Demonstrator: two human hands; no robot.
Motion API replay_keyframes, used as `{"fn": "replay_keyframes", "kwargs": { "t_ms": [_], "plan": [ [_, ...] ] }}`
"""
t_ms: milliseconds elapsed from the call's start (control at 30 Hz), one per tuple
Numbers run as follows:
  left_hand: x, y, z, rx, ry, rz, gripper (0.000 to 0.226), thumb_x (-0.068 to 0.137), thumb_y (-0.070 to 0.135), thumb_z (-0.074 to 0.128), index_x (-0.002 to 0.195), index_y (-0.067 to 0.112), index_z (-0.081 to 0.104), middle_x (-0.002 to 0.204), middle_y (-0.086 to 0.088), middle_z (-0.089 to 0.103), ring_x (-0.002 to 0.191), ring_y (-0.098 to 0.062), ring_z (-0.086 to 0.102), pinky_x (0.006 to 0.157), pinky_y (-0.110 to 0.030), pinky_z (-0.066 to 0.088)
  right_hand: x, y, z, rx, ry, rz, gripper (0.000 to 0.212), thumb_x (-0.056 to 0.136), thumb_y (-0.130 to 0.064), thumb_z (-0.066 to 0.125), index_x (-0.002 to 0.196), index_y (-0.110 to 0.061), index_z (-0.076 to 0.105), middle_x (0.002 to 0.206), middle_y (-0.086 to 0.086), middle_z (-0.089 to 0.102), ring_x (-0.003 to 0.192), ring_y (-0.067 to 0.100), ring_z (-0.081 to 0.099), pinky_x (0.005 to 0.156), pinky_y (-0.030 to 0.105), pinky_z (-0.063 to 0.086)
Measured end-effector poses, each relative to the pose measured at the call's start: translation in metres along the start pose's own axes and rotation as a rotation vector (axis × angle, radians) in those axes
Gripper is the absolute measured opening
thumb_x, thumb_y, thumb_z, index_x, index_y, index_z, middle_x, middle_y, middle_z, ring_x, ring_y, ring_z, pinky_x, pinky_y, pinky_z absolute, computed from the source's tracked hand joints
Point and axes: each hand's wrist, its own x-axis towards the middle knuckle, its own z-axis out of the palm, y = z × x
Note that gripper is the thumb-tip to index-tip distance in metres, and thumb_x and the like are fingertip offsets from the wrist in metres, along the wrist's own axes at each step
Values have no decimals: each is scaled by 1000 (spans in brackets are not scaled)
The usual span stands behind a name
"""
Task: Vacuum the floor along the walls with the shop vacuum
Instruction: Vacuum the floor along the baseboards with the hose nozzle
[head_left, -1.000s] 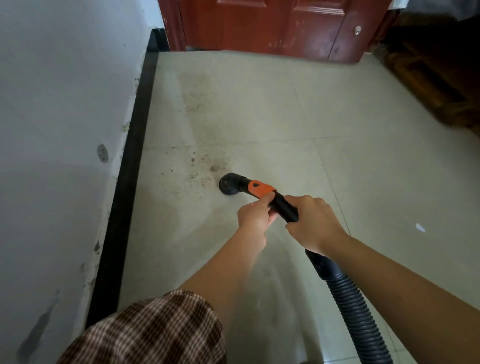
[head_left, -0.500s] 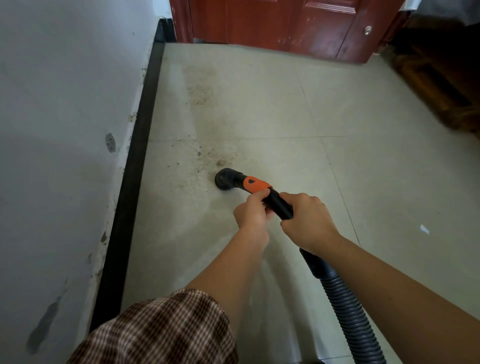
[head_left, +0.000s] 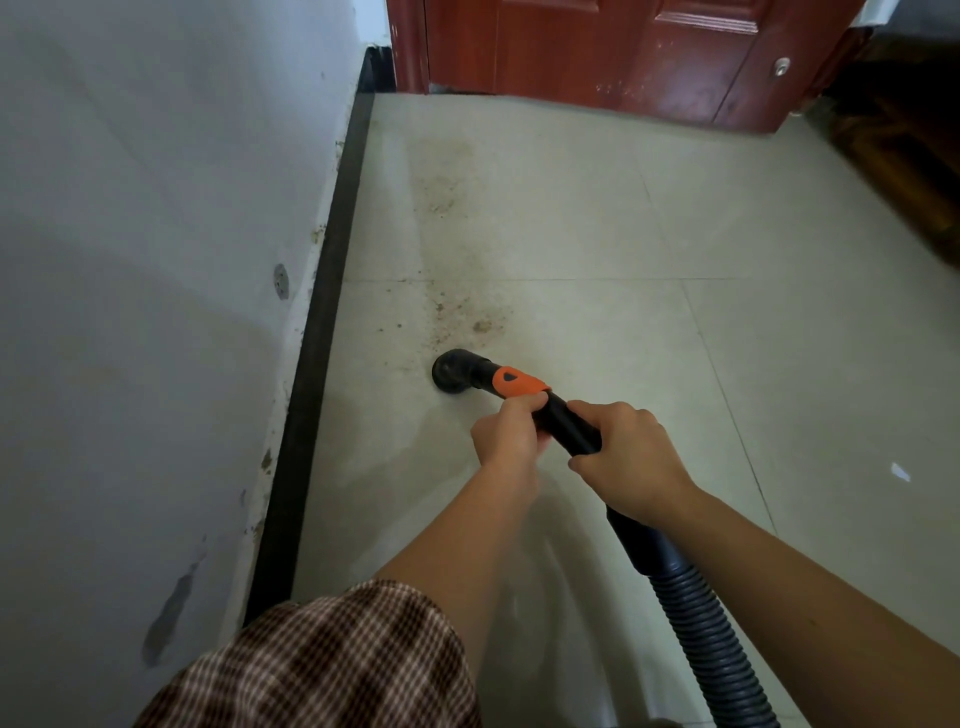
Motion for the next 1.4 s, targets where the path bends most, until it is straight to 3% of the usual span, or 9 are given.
{"fn": "replay_keyframes", "kwargs": {
  "t_ms": [233, 433, 600, 1100, 1400],
  "plan": [
    [5, 9, -9, -10, 52, 16, 23, 80, 6, 72, 102, 0, 66, 93, -13, 72, 70, -15, 69, 59, -21, 54, 7, -11, 7, 7, -17, -31, 25, 76, -3, 59, 96, -17, 65, 69, 7, 61, 65, 27, 60, 52, 28, 43],
    [10, 20, -22, -4, 104, 30, 13, 79, 8, 73, 89, 4, 66, 89, -10, 72, 68, -15, 69, 58, -22, 54, 13, -25, 11, 10, -45, -79, 28, 76, -3, 59, 98, -17, 66, 68, 8, 61, 66, 29, 61, 56, 33, 49],
    [11, 30, -33, -32, 119, 48, 10, 79, 7, 72, 85, 6, 64, 85, -9, 72, 64, -12, 68, 55, -21, 52, 20, -39, 17, 12, -71, -112, 29, 77, -2, 59, 99, -19, 67, 68, 5, 59, 66, 26, 60, 54, 29, 44],
    [21, 49, -65, -123, 211, 73, 11, 77, 3, 71, 84, 6, 63, 87, -13, 72, 69, -19, 69, 57, -25, 53, 26, -74, 35, 4, -136, -197, 25, 77, 0, 58, 95, -16, 66, 67, 7, 57, 65, 28, 58, 53, 28, 38],
    [26, 49, -77, -114, 241, 81, 12, 80, 2, 71, 88, 4, 63, 85, -11, 70, 75, -21, 69, 68, -30, 52, 26, -81, 44, 104, -183, -189, 35, 78, -1, 64, 106, -20, 70, 75, 11, 65, 69, 29, 61, 58, 28, 44]
  ]
}}
